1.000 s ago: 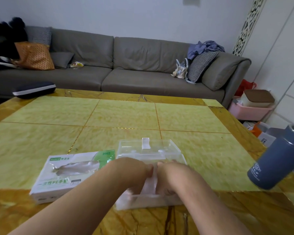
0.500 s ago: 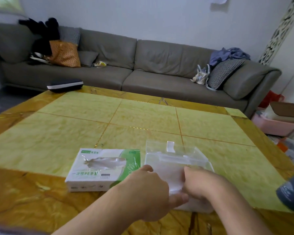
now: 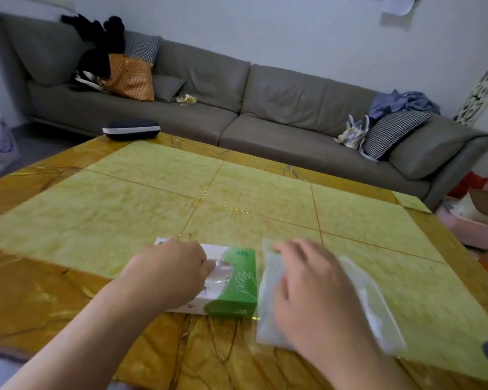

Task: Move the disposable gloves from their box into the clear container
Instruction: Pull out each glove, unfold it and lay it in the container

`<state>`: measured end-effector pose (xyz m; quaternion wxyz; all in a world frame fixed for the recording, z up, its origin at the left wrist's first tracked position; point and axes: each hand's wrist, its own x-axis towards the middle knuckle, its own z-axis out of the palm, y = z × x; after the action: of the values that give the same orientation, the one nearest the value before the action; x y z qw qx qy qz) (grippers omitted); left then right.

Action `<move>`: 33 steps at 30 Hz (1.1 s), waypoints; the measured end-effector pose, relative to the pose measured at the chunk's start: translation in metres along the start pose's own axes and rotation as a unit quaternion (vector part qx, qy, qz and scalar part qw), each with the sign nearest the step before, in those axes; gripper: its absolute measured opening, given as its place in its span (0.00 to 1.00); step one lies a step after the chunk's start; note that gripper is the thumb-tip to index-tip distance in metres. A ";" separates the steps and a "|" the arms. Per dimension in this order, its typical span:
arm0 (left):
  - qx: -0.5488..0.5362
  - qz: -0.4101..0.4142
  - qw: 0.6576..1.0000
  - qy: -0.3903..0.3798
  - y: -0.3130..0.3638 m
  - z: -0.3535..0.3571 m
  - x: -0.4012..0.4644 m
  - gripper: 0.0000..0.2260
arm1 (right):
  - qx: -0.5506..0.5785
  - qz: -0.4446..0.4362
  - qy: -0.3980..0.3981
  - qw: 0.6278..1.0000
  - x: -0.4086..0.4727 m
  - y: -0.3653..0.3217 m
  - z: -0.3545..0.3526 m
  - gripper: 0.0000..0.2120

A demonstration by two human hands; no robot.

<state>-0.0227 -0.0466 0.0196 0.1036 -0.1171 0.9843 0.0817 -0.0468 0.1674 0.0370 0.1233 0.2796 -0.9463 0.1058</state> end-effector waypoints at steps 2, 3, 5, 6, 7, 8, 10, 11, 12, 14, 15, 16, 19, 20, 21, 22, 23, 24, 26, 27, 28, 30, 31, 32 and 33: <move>0.067 0.039 0.996 -0.033 0.006 0.003 -0.001 0.16 | 0.007 -0.079 -0.060 0.995 -0.001 -0.016 0.016 0.28; 0.090 0.055 0.994 -0.040 0.010 0.003 -0.002 0.19 | -0.001 -0.101 -0.085 0.991 -0.002 -0.022 0.027 0.29; 0.138 0.076 0.986 -0.049 0.016 0.000 -0.005 0.21 | -0.017 -0.123 -0.119 0.985 -0.004 -0.027 0.045 0.28; 0.149 0.081 0.984 -0.049 0.016 0.002 -0.002 0.19 | -0.018 -0.127 -0.128 0.983 -0.005 -0.028 0.053 0.26; 0.149 0.074 0.985 -0.053 0.017 0.005 0.001 0.17 | -0.021 -0.131 -0.131 0.983 -0.006 -0.028 0.059 0.26; 0.143 0.062 0.986 -0.060 0.016 0.009 0.004 0.17 | -0.026 -0.133 -0.132 0.982 -0.006 -0.026 0.064 0.25; 0.124 0.047 0.989 -0.064 0.013 0.013 0.008 0.18 | -0.024 -0.132 -0.127 0.983 -0.006 -0.026 0.065 0.26; 0.110 0.040 0.992 -0.056 0.013 0.013 0.008 0.17 | -0.018 -0.127 -0.137 0.982 -0.006 -0.026 0.062 0.27; 0.085 0.031 0.995 -0.042 0.014 0.012 0.008 0.16 | -0.014 -0.127 -0.139 0.982 -0.005 -0.027 0.058 0.28; -0.028 0.017 0.999 -0.003 0.012 0.011 0.009 0.16 | -0.022 -0.141 -0.125 0.982 -0.006 -0.026 0.057 0.29; -0.107 0.006 0.994 0.015 0.010 0.010 0.010 0.19 | -0.024 -0.140 -0.127 0.982 -0.007 -0.026 0.057 0.29; -0.186 -0.002 0.982 0.033 0.008 0.009 0.009 0.21 | -0.023 -0.138 -0.127 0.982 -0.008 -0.026 0.058 0.30; -0.312 0.000 0.946 0.089 0.002 0.002 0.009 0.11 | -0.023 -0.138 -0.129 0.982 -0.007 -0.026 0.061 0.32; -0.328 -0.006 0.939 0.108 0.002 0.000 0.008 0.08 | -0.024 -0.139 -0.129 0.981 -0.007 -0.026 0.059 0.32; -0.337 -0.011 0.932 0.132 0.001 -0.001 0.008 0.06 | -0.021 -0.138 -0.130 0.982 -0.007 -0.026 0.056 0.32; -0.329 -0.012 0.933 0.148 -0.001 0.000 0.008 0.05 | -0.020 -0.139 -0.127 0.982 -0.007 -0.026 0.055 0.32; -0.311 -0.010 0.938 0.156 -0.003 0.002 0.008 0.04 | -0.019 -0.140 -0.125 0.982 -0.007 -0.026 0.055 0.32; -0.282 -0.004 0.948 0.146 -0.003 0.004 0.007 0.06 | -0.016 -0.138 -0.127 0.982 -0.007 -0.027 0.054 0.32; -0.220 0.001 0.967 0.125 0.000 0.010 0.008 0.10 | -0.009 -0.132 -0.129 0.983 -0.007 -0.029 0.051 0.31; -0.209 0.001 0.969 0.135 0.001 0.013 0.009 0.09 | -0.013 -0.133 -0.125 0.983 -0.007 -0.029 0.052 0.31; -0.205 0.000 0.968 0.144 0.003 0.013 0.009 0.11 | -0.018 -0.134 -0.126 0.983 -0.007 -0.028 0.052 0.31; -0.230 -0.001 0.958 0.172 0.003 0.010 0.012 0.11 | -0.024 -0.134 -0.129 0.982 -0.007 -0.028 0.051 0.30; -0.254 -0.004 0.950 0.183 0.002 0.007 0.012 0.08 | -0.023 -0.134 -0.129 0.982 -0.007 -0.028 0.051 0.30; -0.278 -0.011 0.943 0.184 0.002 0.003 0.011 0.06 | -0.021 -0.135 -0.130 0.982 -0.007 -0.028 0.050 0.30; -0.293 -0.015 0.937 0.190 0.000 0.001 0.011 0.05 | -0.020 -0.138 -0.128 0.982 -0.007 -0.027 0.050 0.31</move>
<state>-0.0327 -0.0483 0.0167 -0.1225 -0.1708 0.9163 0.3408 -0.0346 0.1349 -0.0086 0.0205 0.4158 -0.9087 0.0318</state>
